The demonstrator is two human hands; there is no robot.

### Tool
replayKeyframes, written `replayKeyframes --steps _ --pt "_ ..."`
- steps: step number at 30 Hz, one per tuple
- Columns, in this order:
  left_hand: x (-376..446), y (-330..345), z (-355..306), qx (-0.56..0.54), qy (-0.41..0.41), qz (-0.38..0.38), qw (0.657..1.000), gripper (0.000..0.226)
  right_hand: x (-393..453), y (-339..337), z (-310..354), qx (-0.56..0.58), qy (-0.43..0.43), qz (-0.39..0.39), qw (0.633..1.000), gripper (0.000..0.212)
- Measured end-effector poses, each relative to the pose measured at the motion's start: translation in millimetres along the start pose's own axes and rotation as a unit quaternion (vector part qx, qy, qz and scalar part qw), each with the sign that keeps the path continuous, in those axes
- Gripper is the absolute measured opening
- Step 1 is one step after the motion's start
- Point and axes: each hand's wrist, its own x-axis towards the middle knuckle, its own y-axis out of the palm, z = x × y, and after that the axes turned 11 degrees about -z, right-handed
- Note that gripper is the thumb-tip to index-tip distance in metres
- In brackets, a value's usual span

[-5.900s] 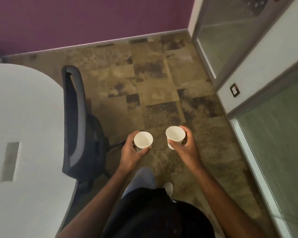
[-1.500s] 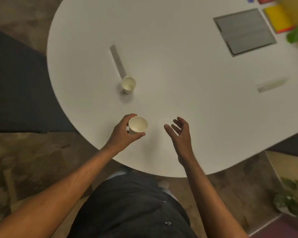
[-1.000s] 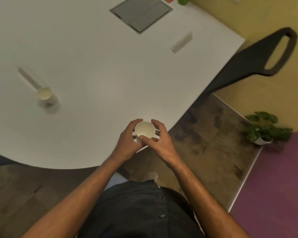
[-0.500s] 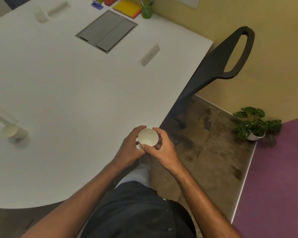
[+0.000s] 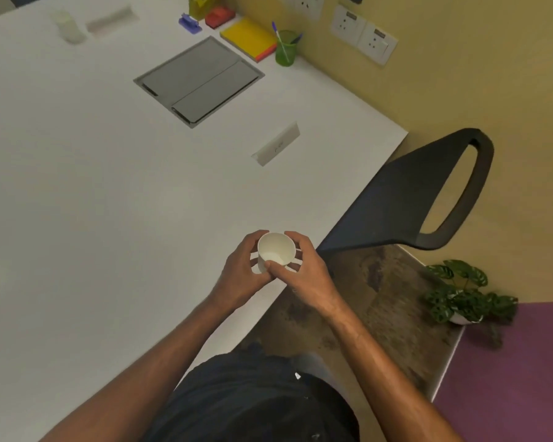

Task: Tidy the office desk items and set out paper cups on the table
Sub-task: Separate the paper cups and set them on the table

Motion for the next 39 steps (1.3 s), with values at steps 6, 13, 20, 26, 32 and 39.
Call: replayKeyframes --steps 6,13,20,26,32,39 --pt "51 17 -6 -0.026 -0.017 -0.047 0.998 0.065 70 -14 11 -0.042 -0.022 0.045 0.998 0.079" --pt "112 40 -10 -0.003 -0.002 -0.094 0.996 0.067 161 -26 32 -0.126 -0.069 0.118 0.982 0.076" --pt "189 69 -20 0.044 -0.015 -0.113 0.993 0.072 259 -54 48 -0.16 -0.099 0.155 0.97 0.075" --pt "232 77 25 0.159 -0.063 -0.165 0.971 0.071 357 -72 32 -0.169 -0.075 0.127 0.975 0.073" --pt "249 77 82 0.308 -0.067 -0.217 0.924 0.059 442 -76 6 -0.143 -0.022 0.066 0.987 0.07" --pt "268 85 140 0.449 -0.095 -0.178 0.87 0.073 530 -64 -12 -0.149 -0.046 -0.023 0.987 0.077"
